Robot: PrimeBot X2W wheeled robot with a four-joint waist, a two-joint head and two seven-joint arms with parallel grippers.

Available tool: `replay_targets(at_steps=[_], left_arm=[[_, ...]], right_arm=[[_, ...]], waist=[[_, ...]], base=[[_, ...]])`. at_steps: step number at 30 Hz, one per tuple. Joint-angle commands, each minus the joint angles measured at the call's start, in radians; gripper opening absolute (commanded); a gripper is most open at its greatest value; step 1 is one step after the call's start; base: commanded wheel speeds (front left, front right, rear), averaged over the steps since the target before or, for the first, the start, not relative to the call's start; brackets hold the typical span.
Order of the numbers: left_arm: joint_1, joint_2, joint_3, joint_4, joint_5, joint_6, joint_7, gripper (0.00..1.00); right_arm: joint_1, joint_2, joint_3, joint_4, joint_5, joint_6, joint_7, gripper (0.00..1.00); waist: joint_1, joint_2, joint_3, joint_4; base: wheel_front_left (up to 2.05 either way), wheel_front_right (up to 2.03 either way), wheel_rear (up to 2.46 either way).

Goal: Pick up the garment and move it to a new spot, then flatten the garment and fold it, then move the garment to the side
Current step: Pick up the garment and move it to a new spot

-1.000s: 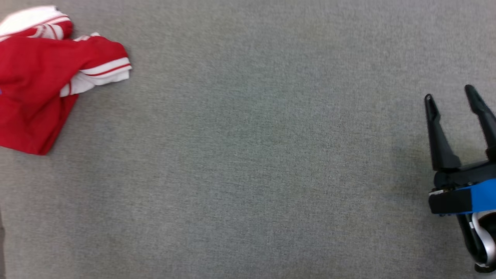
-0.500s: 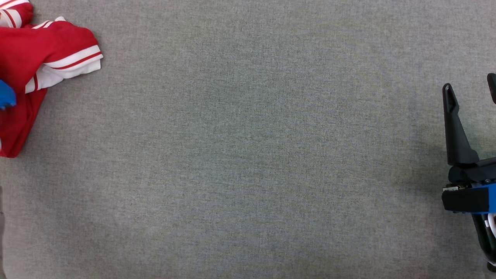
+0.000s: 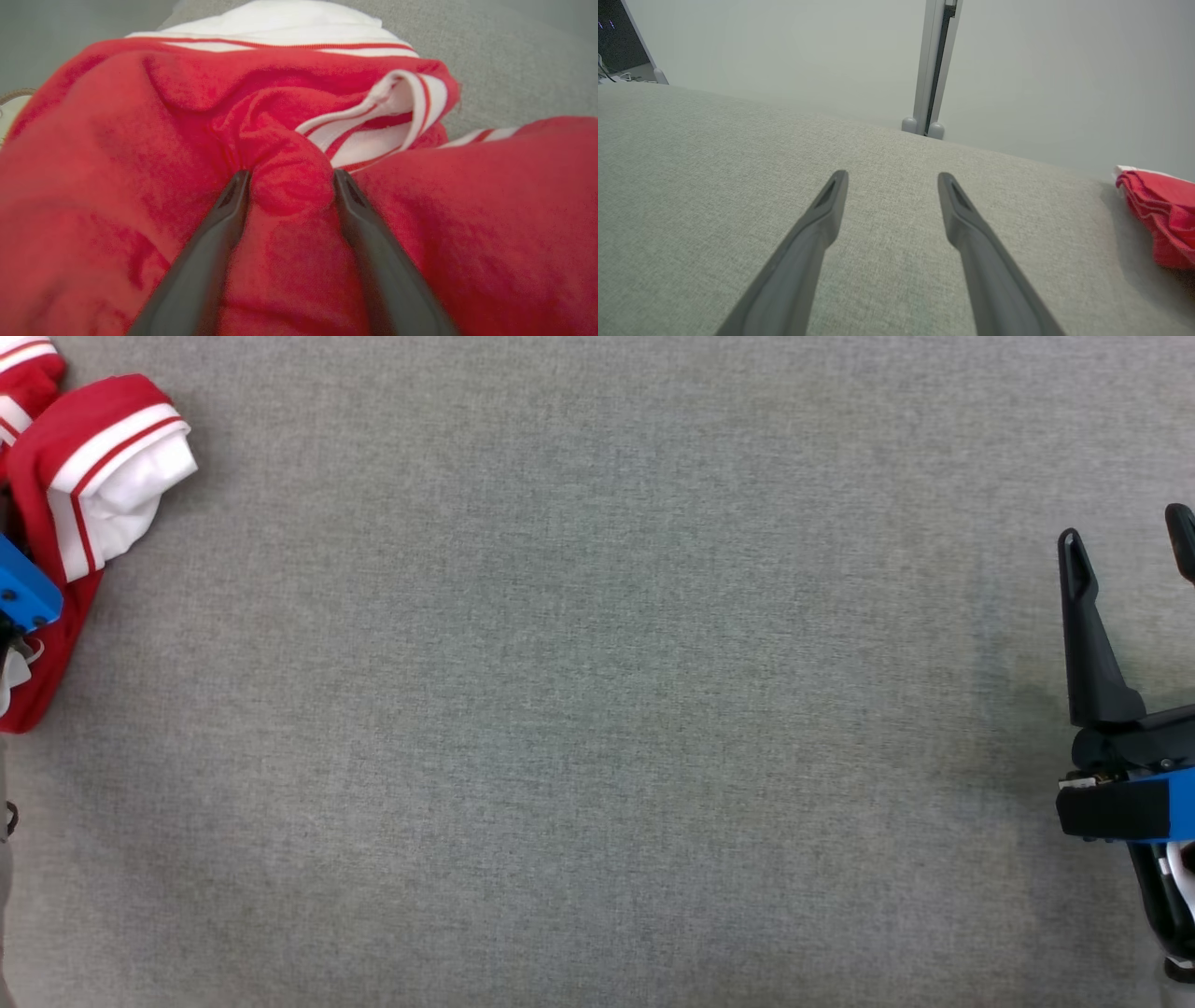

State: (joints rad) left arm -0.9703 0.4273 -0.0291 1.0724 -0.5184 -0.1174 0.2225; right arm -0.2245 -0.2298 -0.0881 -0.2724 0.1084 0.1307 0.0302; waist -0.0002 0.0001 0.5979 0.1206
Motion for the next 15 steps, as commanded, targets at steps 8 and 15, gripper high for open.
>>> replay_targets(at_steps=[8, 15], left_arm=[[-0.033, 0.031, -0.029, -0.01, 0.021, -0.012, -0.185, 0.0], [-0.097, 0.049, -0.079, -0.085, 0.081, -0.013, -0.346, 0.0]], right_arm=[[-0.011, 0.033, 0.004, 0.062, 0.018, 0.0, -0.047, 1.0], [0.0, 0.077, 0.022, 0.132, 0.026, 0.0, -0.09, 1.0]], waist=[[0.0002, -0.0001, -0.086, -0.046], [0.0002, -0.0001, -0.181, -0.096]], base=[[0.0, 0.0, 0.0], [0.0, 0.0, 0.0]])
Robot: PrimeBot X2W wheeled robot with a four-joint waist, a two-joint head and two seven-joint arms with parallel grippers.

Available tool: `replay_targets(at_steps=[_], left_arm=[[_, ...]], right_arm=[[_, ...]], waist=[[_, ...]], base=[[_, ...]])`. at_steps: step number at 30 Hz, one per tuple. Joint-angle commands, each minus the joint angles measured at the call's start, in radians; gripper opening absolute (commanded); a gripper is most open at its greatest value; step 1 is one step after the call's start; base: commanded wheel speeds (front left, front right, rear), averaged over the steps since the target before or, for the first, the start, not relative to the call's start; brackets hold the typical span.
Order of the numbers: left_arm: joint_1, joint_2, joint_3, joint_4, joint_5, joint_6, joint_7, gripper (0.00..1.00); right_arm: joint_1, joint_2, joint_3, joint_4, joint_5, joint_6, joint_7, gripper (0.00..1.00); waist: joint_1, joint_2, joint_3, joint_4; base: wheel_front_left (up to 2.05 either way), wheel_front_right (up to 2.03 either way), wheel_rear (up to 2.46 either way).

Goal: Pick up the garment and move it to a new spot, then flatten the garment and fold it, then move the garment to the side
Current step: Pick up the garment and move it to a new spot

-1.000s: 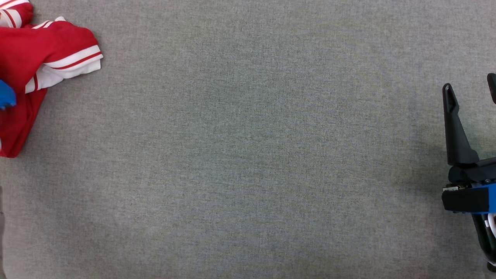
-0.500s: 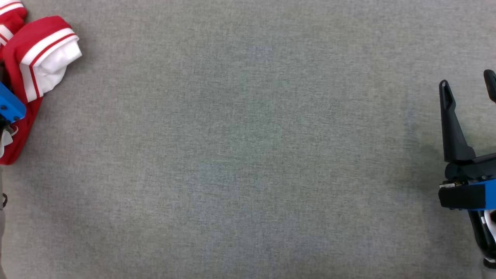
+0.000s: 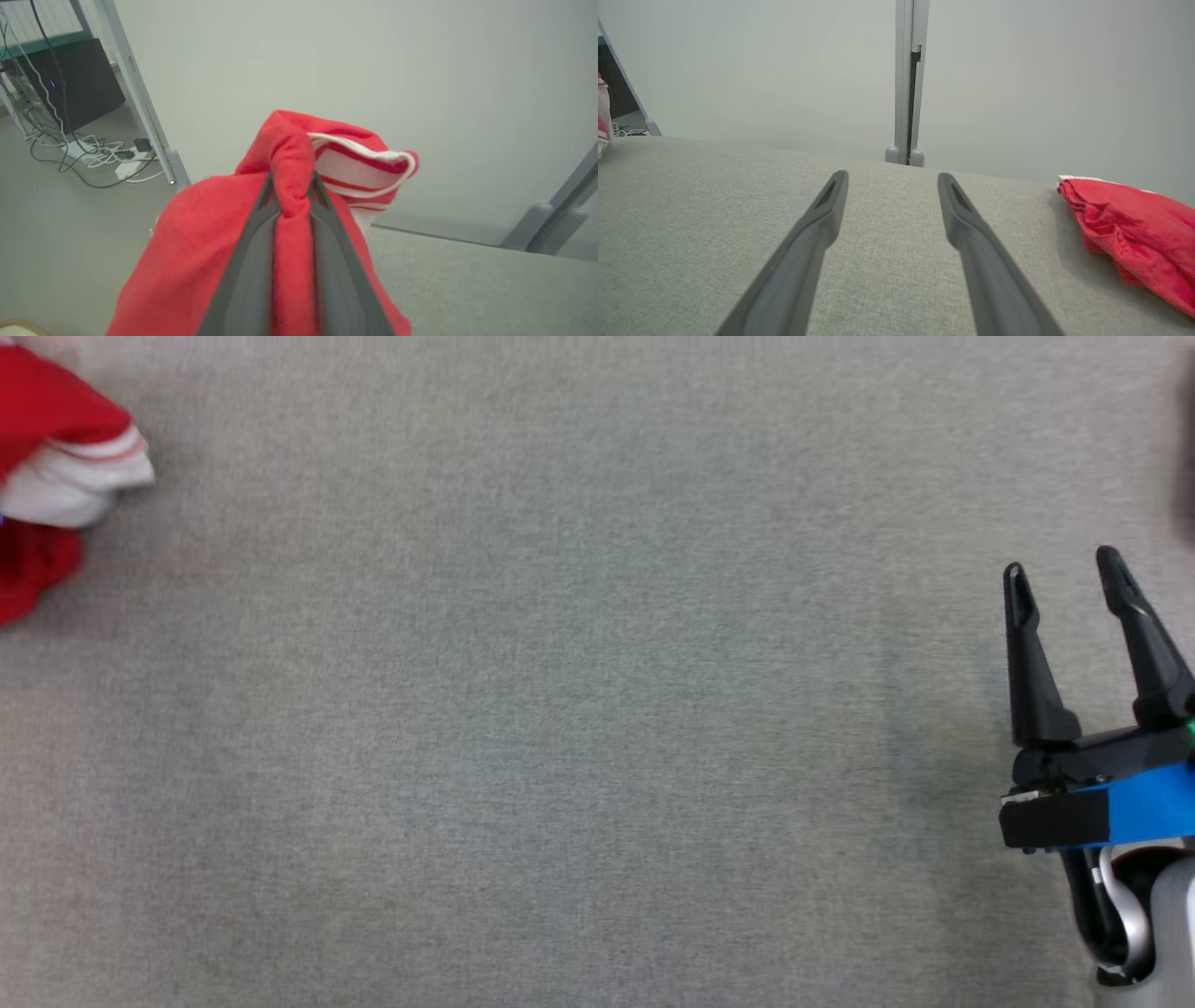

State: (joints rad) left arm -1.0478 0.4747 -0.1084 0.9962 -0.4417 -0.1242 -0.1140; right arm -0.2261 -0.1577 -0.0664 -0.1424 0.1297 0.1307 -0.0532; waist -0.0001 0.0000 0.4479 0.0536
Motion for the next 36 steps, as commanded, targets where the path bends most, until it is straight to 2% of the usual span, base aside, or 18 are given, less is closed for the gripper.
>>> replay_targets(at_steps=[1, 10, 20, 27, 36], left_arm=[[-0.031, -0.002, -0.009, -0.027, 0.012, -0.006, -0.027, 0.0], [-0.111, -0.051, -0.098, -0.262, 0.083, 0.017, -0.052, 0.0], [-0.143, -0.162, -0.215, -0.556, 0.111, 0.028, 0.063, 0.0], [-0.027, -0.232, -0.287, -0.66, 0.102, 0.044, 0.102, 0.0], [0.23, -0.261, -0.345, -0.678, 0.076, 0.075, 0.088, 0.0]], right_arm=[[0.005, 0.01, 0.001, 0.013, 0.006, 0.0, -0.011, 1.0], [0.031, 0.069, 0.022, 0.11, 0.031, 0.0, -0.076, 1.0], [0.037, 0.103, 0.054, 0.225, 0.065, 0.0, -0.145, 1.0], [0.02, 0.108, 0.076, 0.276, 0.081, 0.0, -0.176, 1.0], [0.021, 0.108, 0.081, 0.303, 0.1, 0.0, -0.192, 1.0]], waist=[[0.0001, 0.0, -0.043, -0.038], [0.0001, 0.0, -0.126, -0.145], [0.0001, 0.0, -0.161, -0.273], [0.0001, 0.0, -0.165, -0.319], [0.0001, 0.0, -0.171, -0.309]], base=[[0.0, 0.0, 0.0], [0.0, 0.0, 0.0], [0.0, 0.0, 0.0], [0.0, 0.0, 0.0], [0.0, 0.0, 0.0]])
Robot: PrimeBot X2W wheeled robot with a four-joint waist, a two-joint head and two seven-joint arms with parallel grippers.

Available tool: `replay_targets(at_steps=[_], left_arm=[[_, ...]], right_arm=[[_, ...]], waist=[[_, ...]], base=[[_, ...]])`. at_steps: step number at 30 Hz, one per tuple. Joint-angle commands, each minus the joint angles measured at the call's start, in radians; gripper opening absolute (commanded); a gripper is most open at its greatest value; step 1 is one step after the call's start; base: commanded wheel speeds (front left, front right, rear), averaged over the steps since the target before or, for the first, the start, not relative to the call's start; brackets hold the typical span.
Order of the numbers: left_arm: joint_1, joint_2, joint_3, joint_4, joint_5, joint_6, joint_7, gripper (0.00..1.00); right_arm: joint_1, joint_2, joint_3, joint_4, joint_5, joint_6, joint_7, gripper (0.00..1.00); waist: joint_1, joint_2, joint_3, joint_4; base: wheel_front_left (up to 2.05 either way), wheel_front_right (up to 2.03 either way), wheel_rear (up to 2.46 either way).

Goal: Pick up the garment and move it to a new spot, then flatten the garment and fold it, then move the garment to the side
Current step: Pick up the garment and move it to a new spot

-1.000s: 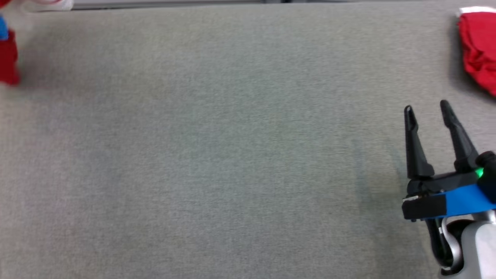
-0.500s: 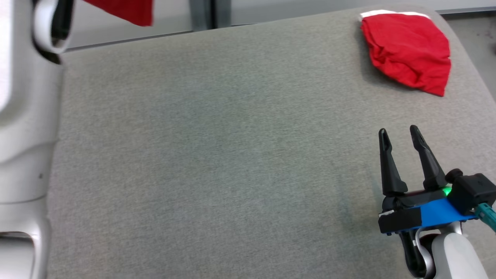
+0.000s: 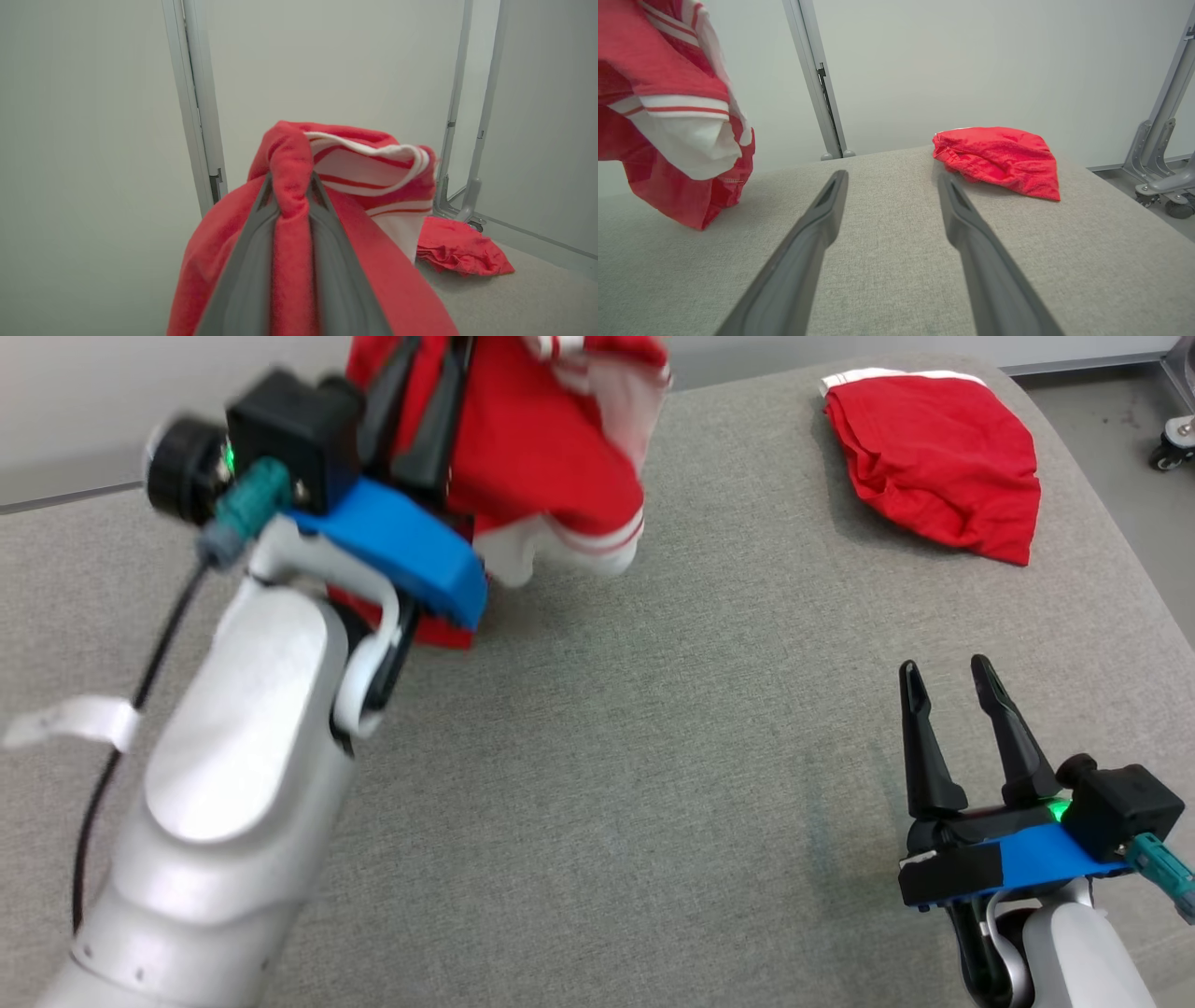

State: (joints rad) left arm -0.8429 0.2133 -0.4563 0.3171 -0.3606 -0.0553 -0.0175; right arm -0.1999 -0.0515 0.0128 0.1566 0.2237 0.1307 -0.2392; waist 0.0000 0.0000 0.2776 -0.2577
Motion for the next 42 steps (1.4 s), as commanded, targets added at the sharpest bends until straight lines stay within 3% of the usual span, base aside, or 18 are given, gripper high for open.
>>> replay_targets(at_steps=[1, 8, 14, 15, 16, 23, 42], left_arm=[[0.058, -0.001, 0.0, 0.007, -0.011, 0.014, -0.014, 0.0], [0.258, -0.024, -0.037, 0.083, -0.033, 0.033, -0.062, 0.0], [0.363, -0.061, -0.096, 0.144, -0.035, 0.018, -0.096, 0.0], [0.369, -0.066, -0.102, 0.15, -0.032, 0.017, -0.102, 0.34], [0.374, -0.074, -0.11, 0.155, -0.033, 0.016, -0.111, 1.0], [0.36, -0.082, -0.1, 0.133, -0.024, 0.033, -0.192, 1.0], [0.553, 0.053, 0.149, -0.053, -0.05, 0.164, -0.248, 1.0]], right_arm=[[-0.005, 0.001, 0.003, 0.007, 0.006, 0.0, -0.008, 1.0], [0.0, 0.001, 0.006, 0.026, 0.006, 0.0, -0.011, 1.0], [0.018, 0.001, 0.001, 0.035, -0.004, 0.0, -0.011, 1.0], [0.021, 0.001, 0.001, 0.036, -0.005, 0.0, -0.01, 1.0], [0.024, 0.001, -0.001, 0.038, -0.008, 0.0, -0.009, 1.0], [0.039, 0.001, -0.004, 0.041, -0.016, 0.0, 0.001, 1.0], [0.093, 0.001, -0.042, 0.031, -0.031, 0.0, 0.027, 1.0]], waist=[[0.0, 0.0, -0.003, 0.005], [0.0, 0.0, -0.019, 0.021], [0.0, 0.0, -0.036, 0.043], [0.0, 0.0, -0.04, 0.048], [0.0, 0.0, -0.045, 0.055], [0.0, 0.0, -0.077, 0.091], [0.0, 0.0, -0.151, 0.2]], base=[[0.0, 0.0, 0.0], [0.0, 0.0, 0.0], [0.0, 0.0, 0.0], [0.0, 0.0, 0.0], [0.0, 0.0, 0.0], [0.0, 0.0, 0.0], [0.0, 0.0, 0.0]])
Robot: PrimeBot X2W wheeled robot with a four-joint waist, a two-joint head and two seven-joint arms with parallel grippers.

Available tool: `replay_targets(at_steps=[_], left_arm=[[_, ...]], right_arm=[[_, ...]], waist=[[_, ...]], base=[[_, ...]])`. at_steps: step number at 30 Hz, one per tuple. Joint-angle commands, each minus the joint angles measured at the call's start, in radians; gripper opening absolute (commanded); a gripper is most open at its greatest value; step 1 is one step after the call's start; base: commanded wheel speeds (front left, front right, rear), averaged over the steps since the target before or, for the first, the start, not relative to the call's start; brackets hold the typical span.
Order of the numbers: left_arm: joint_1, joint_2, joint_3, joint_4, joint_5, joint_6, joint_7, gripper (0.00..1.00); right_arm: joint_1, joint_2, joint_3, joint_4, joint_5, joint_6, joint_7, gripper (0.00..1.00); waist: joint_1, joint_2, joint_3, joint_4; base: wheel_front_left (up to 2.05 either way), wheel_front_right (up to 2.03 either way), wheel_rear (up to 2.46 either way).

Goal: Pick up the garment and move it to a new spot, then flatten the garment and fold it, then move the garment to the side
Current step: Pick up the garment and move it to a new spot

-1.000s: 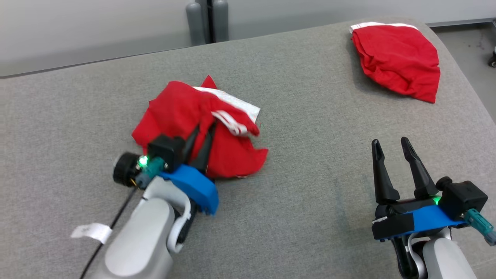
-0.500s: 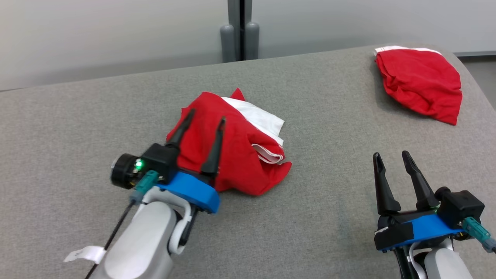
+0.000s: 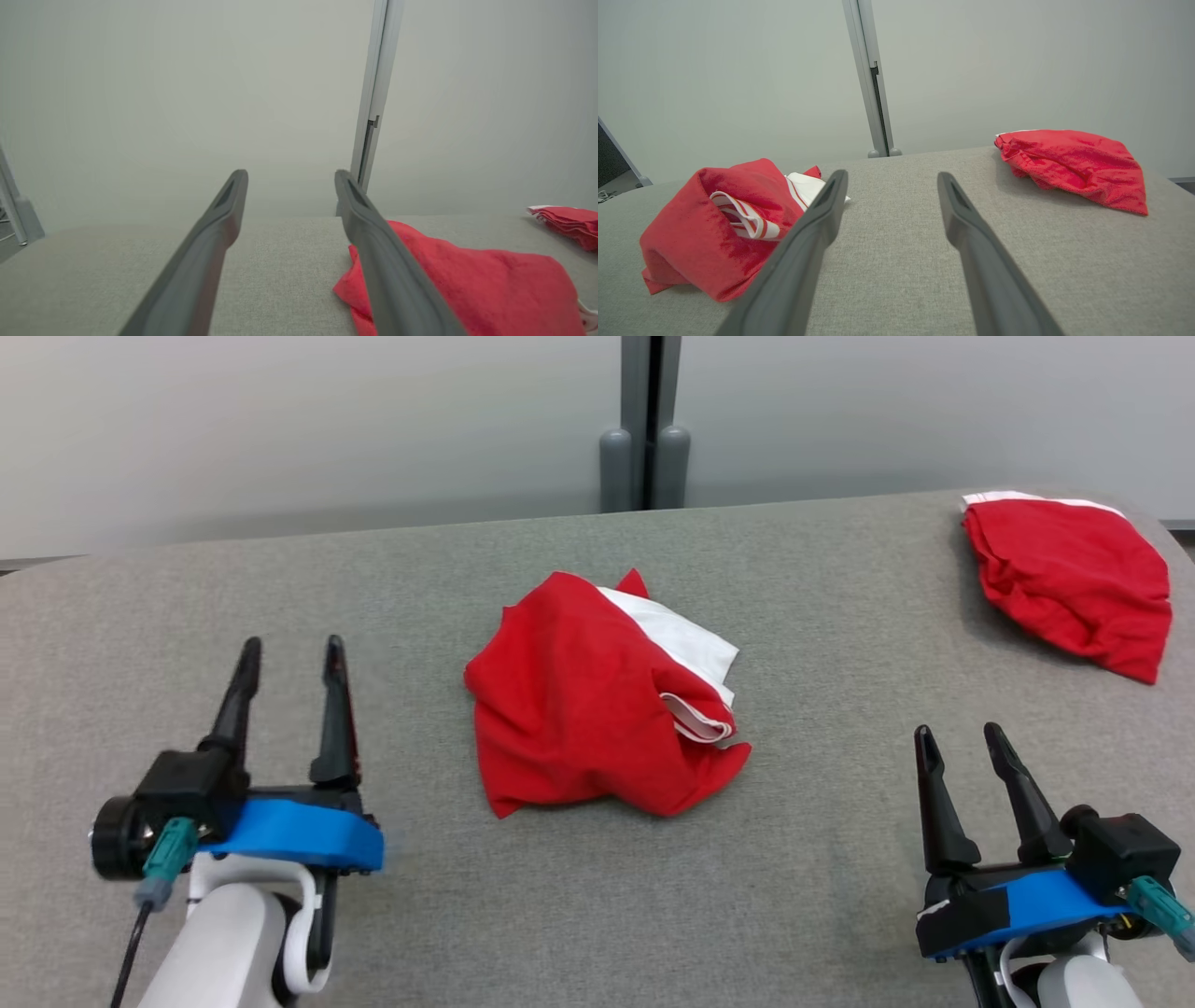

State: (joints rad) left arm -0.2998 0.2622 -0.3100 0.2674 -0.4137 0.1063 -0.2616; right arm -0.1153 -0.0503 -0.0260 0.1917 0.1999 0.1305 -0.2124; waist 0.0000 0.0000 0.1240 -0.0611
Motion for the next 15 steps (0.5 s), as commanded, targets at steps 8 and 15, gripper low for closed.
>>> replay_targets(at_steps=[8, 15], left_arm=[[0.122, 0.002, 0.103, -0.093, 0.035, 0.032, -0.004, 1.0], [0.193, -0.012, 0.154, -0.131, 0.067, 0.003, -0.004, 1.0]], right_arm=[[0.023, 0.0, -0.016, -0.013, -0.013, 0.0, 0.014, 1.0], [0.038, 0.0, -0.023, -0.016, -0.014, 0.001, 0.025, 1.0]], waist=[[0.0, 0.0, -0.004, 0.055], [0.0, 0.0, -0.019, 0.082]], base=[[0.0, 0.0, 0.0], [0.0, 0.0, 0.0]])
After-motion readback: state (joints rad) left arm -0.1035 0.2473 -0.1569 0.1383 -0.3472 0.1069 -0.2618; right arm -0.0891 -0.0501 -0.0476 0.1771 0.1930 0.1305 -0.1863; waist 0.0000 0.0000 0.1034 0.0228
